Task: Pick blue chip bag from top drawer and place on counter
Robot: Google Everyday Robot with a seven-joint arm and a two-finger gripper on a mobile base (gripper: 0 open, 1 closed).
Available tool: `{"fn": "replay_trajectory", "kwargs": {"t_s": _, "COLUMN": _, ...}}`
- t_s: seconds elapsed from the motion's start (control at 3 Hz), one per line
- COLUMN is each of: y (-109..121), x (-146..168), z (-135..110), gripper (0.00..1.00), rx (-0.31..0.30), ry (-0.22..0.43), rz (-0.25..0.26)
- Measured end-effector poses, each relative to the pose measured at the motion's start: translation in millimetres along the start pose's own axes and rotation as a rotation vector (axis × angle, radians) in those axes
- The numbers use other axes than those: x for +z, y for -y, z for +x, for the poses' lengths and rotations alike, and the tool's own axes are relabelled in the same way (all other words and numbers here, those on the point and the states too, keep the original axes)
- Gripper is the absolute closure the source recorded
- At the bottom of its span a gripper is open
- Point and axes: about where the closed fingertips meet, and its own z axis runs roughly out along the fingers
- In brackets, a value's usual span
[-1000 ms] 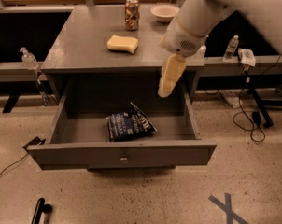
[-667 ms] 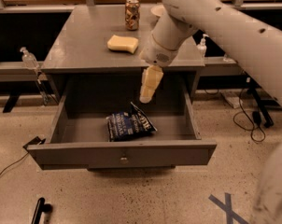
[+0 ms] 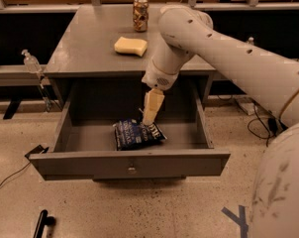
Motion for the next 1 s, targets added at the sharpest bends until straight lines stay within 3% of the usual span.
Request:
{"fn": "replay_trajectory", "kwargs": {"t_s": 0.33, "y": 3, "x": 30, "z": 1, "gripper": 0.0, "rx": -0.003, "ry": 0.043, "rz": -0.009}}
{"fn": "replay_trajectory", "kwargs": {"t_s": 0.67, "y": 17, "x": 97, "z": 18, "gripper": 0.0, "rx": 0.049, "ry": 0.121, "rz": -0.035}}
{"fn": "replay_trajectory", "kwargs": {"t_s": 1.0, "y": 30, "x": 145, "z": 35, "gripper": 0.03, "rx": 0.119, "ry": 0.142, "rz": -0.026}}
